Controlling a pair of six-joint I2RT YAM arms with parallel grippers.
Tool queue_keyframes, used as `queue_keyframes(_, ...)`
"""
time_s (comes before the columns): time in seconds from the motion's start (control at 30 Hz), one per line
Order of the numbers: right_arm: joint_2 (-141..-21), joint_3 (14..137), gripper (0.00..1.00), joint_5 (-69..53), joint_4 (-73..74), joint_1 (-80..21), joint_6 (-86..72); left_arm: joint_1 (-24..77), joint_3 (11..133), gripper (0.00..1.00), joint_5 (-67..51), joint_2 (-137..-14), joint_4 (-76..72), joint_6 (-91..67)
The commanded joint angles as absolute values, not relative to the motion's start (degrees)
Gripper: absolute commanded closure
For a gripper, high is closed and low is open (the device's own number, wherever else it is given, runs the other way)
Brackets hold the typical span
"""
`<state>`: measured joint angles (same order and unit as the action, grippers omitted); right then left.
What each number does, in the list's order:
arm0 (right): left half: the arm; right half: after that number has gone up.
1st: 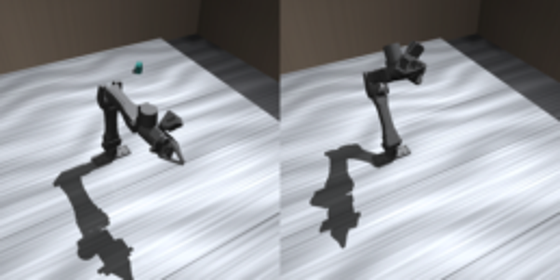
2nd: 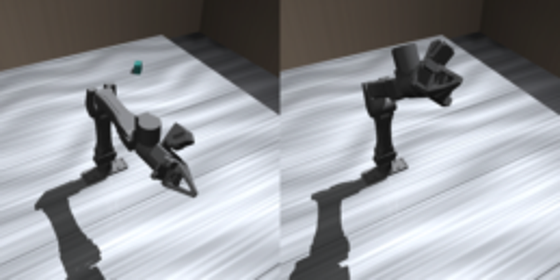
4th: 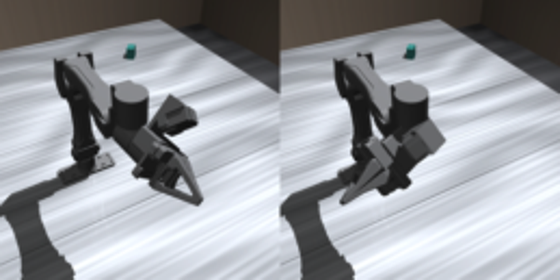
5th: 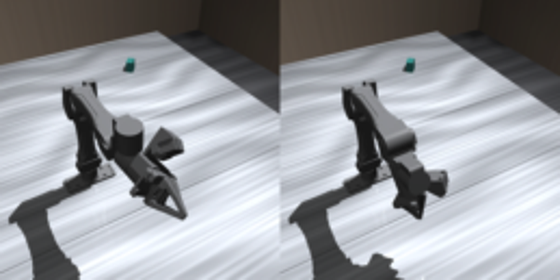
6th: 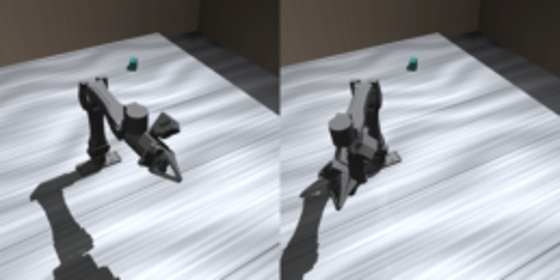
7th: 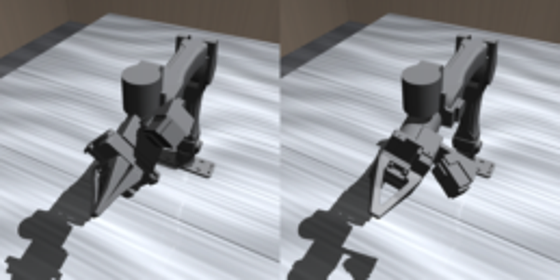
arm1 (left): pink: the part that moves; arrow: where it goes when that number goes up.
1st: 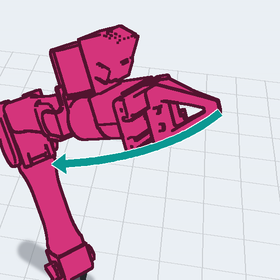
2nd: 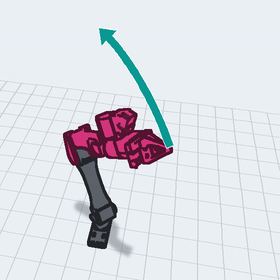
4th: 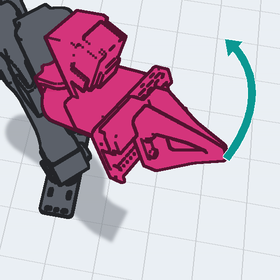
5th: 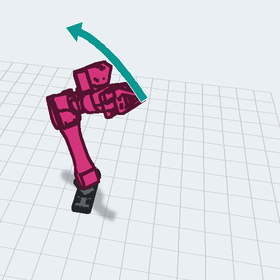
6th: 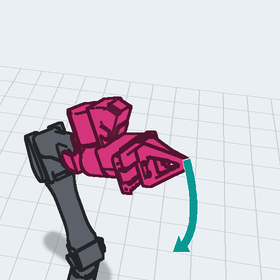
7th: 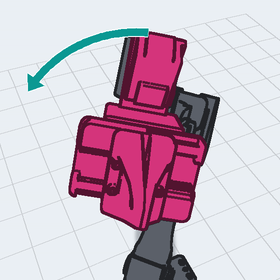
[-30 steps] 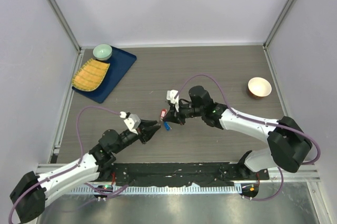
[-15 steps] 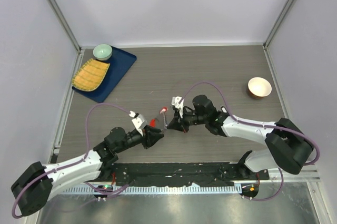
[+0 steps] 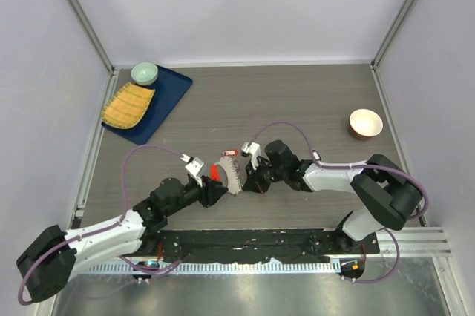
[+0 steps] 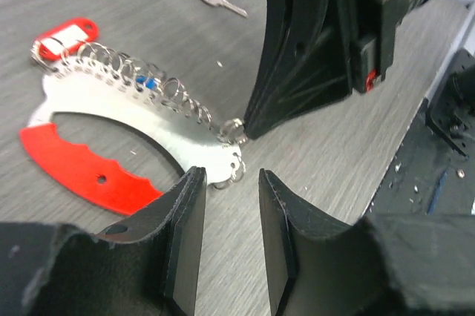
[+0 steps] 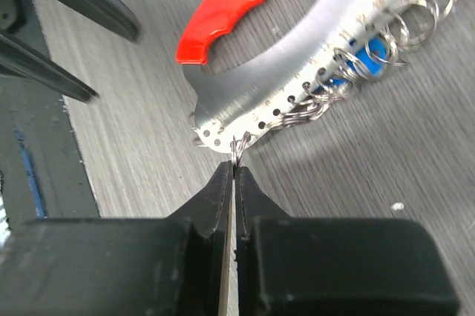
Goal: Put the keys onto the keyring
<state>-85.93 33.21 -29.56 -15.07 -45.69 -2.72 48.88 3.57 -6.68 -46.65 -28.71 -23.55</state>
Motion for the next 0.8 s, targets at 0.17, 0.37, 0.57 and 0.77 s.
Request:
queue_keyframes(0.17,-89.4,36.7,0.87,-24.8,-9.0,-46.1,-3.8,49.0,4.0,0.60,9.5,-32.4,-24.5,-17.3)
queue_keyframes(0.37,-85.1,39.8,0.72,-20.7,-0.4,-46.1,-1.1,49.0,1.0,0.59,14.6,-26.9,-24.3,-16.3)
queue_keyframes(0.57,-83.3,42.9,0.61,-19.6,6.4,-46.0,-0.4,49.0,1.2,0.58,14.1,-27.3,-24.4,-15.4)
queue_keyframes(0.77,-86.7,46.6,0.62,-22.3,9.3,-46.1,-3.1,49.0,2.4,0.58,12.3,-28.7,-23.5,-15.3)
